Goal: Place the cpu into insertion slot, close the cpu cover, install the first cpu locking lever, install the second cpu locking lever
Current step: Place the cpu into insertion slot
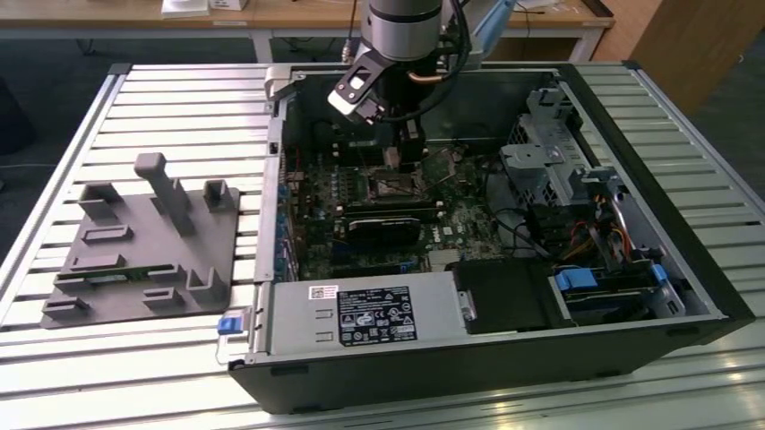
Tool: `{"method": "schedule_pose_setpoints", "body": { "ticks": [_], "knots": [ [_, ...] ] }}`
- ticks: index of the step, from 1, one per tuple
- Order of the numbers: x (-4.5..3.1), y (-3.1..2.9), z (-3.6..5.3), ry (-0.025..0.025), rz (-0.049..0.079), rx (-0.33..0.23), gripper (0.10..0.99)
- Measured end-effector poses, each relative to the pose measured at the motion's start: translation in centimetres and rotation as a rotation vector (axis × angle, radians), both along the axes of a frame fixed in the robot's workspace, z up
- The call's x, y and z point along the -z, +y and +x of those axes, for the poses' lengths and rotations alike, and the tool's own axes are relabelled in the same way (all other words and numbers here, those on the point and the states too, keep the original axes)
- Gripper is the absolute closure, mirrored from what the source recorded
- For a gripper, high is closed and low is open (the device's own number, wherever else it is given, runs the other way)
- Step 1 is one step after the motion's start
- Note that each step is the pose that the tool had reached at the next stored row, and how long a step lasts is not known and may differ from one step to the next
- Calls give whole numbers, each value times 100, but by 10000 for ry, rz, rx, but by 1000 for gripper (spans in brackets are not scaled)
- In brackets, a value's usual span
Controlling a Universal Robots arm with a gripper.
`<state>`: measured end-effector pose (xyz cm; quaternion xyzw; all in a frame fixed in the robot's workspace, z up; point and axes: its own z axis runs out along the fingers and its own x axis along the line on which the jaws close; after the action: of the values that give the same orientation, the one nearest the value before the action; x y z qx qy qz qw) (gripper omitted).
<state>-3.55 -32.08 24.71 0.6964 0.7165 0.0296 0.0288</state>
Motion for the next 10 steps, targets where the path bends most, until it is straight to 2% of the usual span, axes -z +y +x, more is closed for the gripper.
{"method": "schedule_pose_setpoints", "body": {
  "ticks": [10],
  "knots": [
    [-6,0,-3,1,-2,1,545]
  ]
}}
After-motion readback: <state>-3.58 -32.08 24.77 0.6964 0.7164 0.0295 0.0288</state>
